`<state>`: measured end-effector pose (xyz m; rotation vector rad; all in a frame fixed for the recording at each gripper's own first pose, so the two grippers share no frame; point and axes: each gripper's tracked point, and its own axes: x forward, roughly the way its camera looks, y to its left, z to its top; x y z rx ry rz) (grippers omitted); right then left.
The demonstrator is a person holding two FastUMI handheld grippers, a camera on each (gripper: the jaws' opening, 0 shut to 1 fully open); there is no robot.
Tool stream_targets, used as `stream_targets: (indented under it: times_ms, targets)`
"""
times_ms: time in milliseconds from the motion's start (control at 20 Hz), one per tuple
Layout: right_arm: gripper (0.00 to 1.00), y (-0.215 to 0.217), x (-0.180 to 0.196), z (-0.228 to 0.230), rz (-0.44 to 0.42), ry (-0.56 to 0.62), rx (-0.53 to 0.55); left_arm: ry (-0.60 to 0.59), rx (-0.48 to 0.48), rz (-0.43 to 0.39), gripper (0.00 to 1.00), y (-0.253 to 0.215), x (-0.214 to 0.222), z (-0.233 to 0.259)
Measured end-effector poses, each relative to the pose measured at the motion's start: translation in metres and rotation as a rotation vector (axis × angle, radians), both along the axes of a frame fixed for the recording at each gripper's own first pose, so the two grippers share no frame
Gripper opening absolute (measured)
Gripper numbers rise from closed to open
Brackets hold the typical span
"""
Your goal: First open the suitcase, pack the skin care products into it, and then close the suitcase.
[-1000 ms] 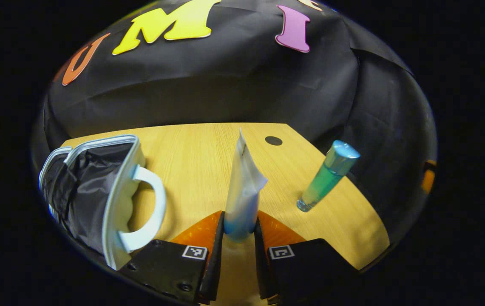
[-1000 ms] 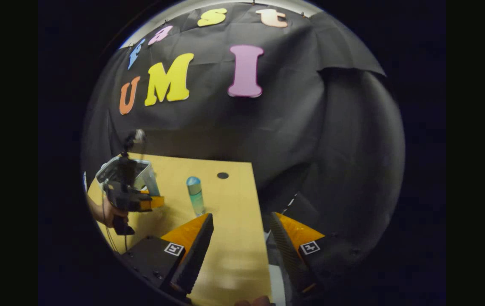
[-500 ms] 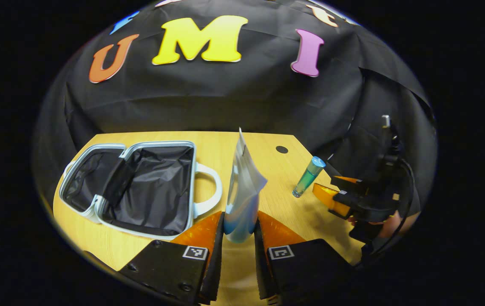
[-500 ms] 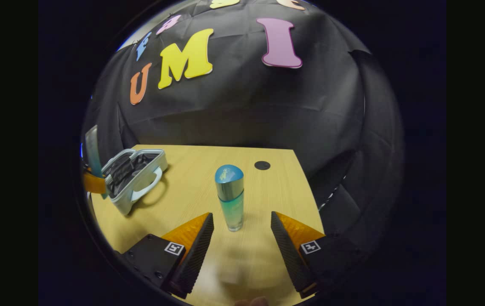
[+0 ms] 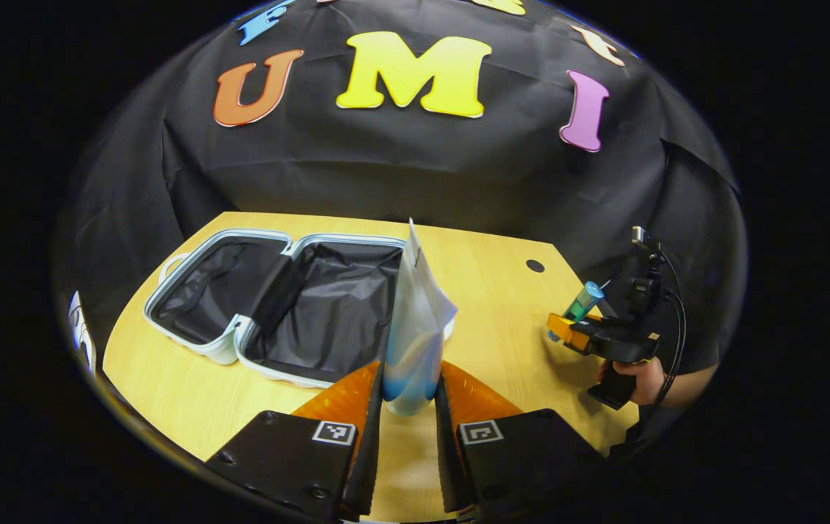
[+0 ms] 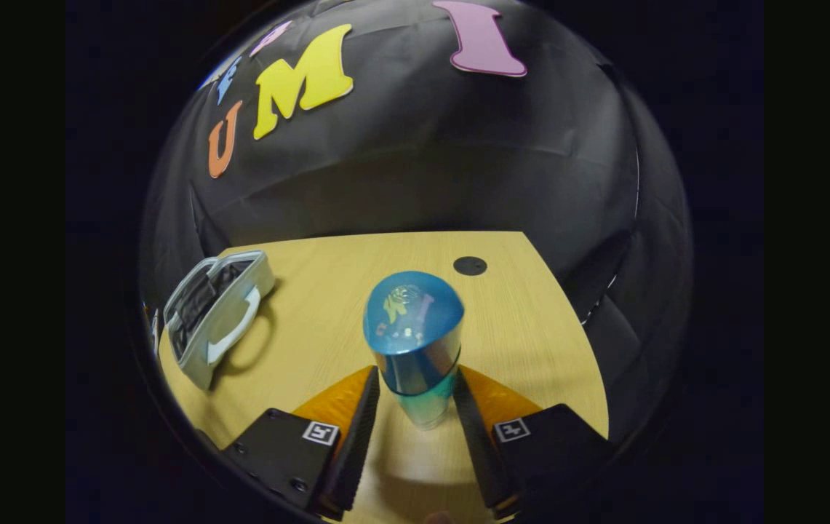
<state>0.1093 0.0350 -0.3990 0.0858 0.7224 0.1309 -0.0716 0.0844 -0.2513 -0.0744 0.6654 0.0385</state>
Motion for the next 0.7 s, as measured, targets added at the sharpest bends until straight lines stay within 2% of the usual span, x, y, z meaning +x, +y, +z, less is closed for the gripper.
stream_targets:
  times_ms: [50,150,200,450,700]
  targets:
    - [0.54,-0.002,0.001,0.000,-0.006,0.003,-0.002,0.000,0.001,0.011,0.37,0.008,-0.001,0.002]
    - [0.40,-0.002,0.004,0.000,-0.015,0.010,-0.008,-0.002,0.010,0.027,0.37,0.026,-0.001,0.008]
    - [0.37,-0.001,0.003,0.000,-0.015,0.017,-0.011,-0.006,0.015,0.032,0.37,0.036,0.002,0.012]
    - [0.33,0.012,-0.017,0.023,-0.012,0.083,0.087,0.057,-0.030,-0.032,0.37,0.080,0.037,0.015]
    - [0.32,0.029,-0.066,0.085,0.036,0.144,0.246,0.206,-0.091,-0.111,0.38,0.117,0.081,-0.010]
